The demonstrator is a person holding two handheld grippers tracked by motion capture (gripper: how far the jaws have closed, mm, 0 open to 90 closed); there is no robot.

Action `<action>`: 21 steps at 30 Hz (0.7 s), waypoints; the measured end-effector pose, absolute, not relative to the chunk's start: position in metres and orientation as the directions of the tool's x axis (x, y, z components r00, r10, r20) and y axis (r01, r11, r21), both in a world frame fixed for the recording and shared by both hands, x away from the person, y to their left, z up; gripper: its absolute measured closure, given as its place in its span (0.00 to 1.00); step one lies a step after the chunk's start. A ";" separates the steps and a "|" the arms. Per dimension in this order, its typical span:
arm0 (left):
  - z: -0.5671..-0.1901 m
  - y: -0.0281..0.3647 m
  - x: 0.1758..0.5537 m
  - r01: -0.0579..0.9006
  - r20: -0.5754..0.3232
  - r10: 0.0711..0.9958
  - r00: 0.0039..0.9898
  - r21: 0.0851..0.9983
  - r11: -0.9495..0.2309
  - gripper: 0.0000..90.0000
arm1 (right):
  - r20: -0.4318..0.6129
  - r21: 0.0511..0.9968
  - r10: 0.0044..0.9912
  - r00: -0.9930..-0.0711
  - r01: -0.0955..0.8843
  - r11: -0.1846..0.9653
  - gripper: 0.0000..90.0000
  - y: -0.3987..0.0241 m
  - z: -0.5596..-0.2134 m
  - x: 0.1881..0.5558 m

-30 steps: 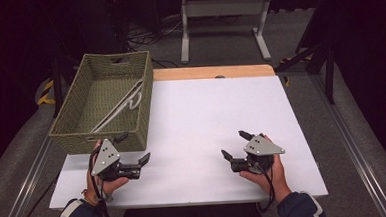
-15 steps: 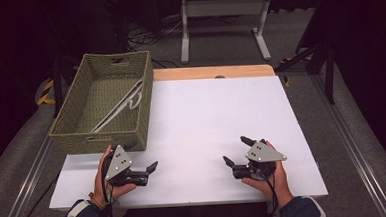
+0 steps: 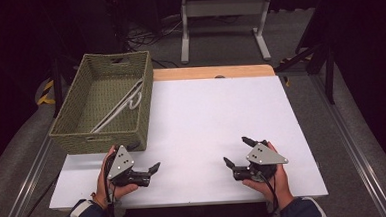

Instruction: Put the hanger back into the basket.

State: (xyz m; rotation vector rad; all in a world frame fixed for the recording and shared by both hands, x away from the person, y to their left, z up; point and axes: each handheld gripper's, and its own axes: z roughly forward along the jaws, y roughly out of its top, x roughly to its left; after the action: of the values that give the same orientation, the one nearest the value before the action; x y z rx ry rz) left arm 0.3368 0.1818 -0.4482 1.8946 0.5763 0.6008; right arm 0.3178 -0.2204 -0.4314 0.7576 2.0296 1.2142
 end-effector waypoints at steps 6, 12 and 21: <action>-0.447 0.182 0.336 0.118 0.149 0.630 0.763 0.925 -0.362 0.06 | -0.243 0.900 0.745 -0.622 0.142 0.411 0.15 -0.219 -0.431 0.315; -0.447 0.181 0.336 0.114 0.160 0.631 0.759 0.922 -0.371 0.06 | -0.250 0.897 0.742 -0.622 0.139 0.420 0.15 -0.218 -0.432 0.315; -0.447 0.181 0.337 0.118 0.158 0.631 0.759 0.921 -0.372 0.06 | -0.266 0.893 0.740 -0.617 0.132 0.431 0.15 -0.218 -0.433 0.315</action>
State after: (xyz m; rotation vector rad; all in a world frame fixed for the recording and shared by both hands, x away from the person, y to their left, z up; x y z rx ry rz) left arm 0.3366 0.1810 -0.4470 1.9011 0.5726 0.6093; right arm 0.3145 -0.2181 -0.4325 0.7329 2.0258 1.1832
